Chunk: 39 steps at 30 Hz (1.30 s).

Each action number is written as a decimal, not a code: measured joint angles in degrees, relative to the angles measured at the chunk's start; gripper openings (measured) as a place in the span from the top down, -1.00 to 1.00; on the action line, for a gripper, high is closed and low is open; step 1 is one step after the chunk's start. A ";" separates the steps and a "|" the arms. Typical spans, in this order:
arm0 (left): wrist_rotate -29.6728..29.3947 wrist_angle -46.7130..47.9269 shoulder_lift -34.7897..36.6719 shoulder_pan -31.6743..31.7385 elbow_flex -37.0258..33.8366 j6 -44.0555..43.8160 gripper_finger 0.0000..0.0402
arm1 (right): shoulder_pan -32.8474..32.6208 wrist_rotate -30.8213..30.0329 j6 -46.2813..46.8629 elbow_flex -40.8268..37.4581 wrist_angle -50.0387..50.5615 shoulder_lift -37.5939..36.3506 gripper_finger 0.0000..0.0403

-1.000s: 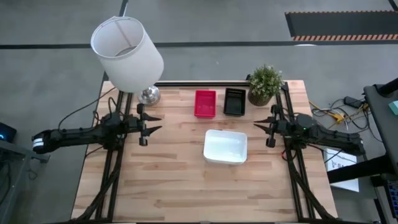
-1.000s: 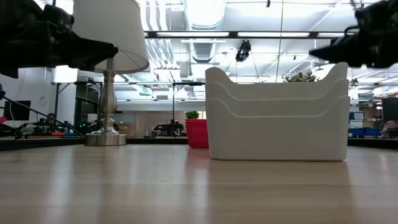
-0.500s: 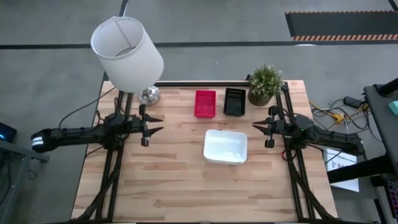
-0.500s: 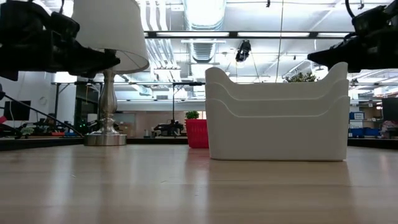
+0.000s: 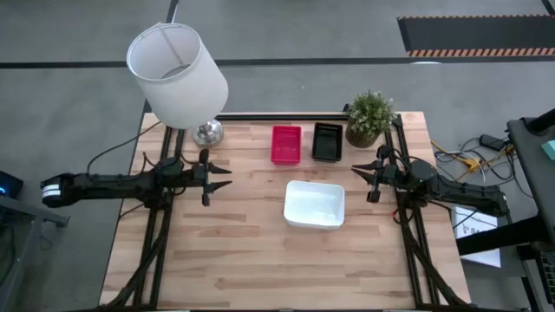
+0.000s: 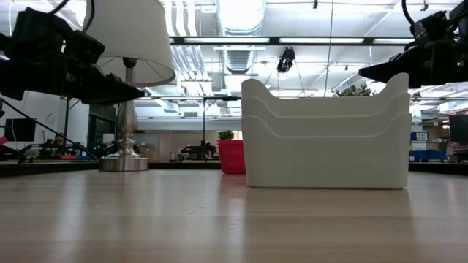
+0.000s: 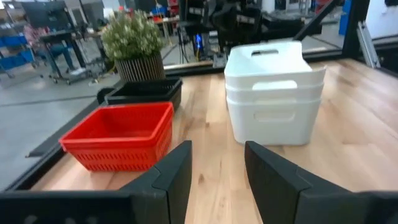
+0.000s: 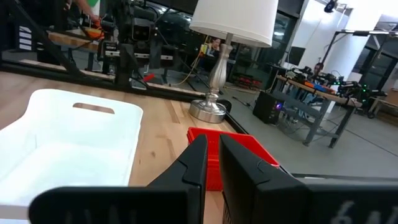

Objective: Stack baskets by color
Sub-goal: Return to Home Position

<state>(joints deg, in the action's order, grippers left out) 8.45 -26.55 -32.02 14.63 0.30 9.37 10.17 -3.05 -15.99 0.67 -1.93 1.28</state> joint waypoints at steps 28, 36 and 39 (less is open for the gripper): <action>0.01 0.04 -17.80 0.02 -0.07 0.04 0.34 | 0.00 -0.04 -0.02 -0.07 0.00 -0.04 0.84; 0.00 0.04 -22.57 0.02 -0.09 0.04 0.34 | 0.00 -0.04 -0.04 -0.07 0.02 0.00 0.84; 0.00 0.05 -24.24 0.02 -0.09 0.04 0.34 | 0.00 -0.04 -0.04 -0.07 0.02 0.02 0.84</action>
<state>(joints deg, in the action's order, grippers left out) 8.45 -26.49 -56.27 14.66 0.21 9.41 10.17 -3.09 -16.03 0.60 -1.91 1.30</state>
